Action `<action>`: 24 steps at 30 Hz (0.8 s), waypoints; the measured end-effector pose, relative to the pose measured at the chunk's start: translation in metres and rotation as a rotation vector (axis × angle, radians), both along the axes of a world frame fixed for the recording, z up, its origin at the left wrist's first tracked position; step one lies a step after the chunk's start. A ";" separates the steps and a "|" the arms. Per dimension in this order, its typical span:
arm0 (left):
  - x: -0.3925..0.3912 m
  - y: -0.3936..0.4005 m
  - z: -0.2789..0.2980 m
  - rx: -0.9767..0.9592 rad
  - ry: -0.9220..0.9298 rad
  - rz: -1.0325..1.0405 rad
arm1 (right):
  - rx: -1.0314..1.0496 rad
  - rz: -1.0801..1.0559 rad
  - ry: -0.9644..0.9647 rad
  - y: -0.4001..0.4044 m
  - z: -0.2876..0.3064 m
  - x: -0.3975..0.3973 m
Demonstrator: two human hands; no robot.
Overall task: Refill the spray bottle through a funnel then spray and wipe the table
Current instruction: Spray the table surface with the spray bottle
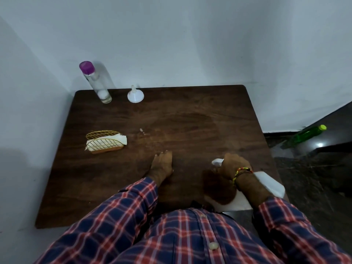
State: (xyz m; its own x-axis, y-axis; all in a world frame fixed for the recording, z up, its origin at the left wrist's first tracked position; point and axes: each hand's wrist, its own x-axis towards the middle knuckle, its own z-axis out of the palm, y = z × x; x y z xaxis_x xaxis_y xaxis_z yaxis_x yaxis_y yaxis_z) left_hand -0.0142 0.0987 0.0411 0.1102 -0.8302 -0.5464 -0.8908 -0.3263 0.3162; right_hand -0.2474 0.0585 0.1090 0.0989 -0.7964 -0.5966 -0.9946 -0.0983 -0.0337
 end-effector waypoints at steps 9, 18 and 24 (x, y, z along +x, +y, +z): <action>-0.028 -0.019 -0.004 0.037 0.014 -0.145 | -0.120 -0.077 -0.100 0.002 -0.008 -0.016; -0.016 -0.035 -0.005 0.044 -0.046 -0.162 | -0.278 -0.231 -0.449 -0.018 -0.004 0.033; -0.014 -0.052 -0.010 0.168 -0.049 -0.123 | -0.340 -0.366 -0.807 -0.032 -0.003 0.016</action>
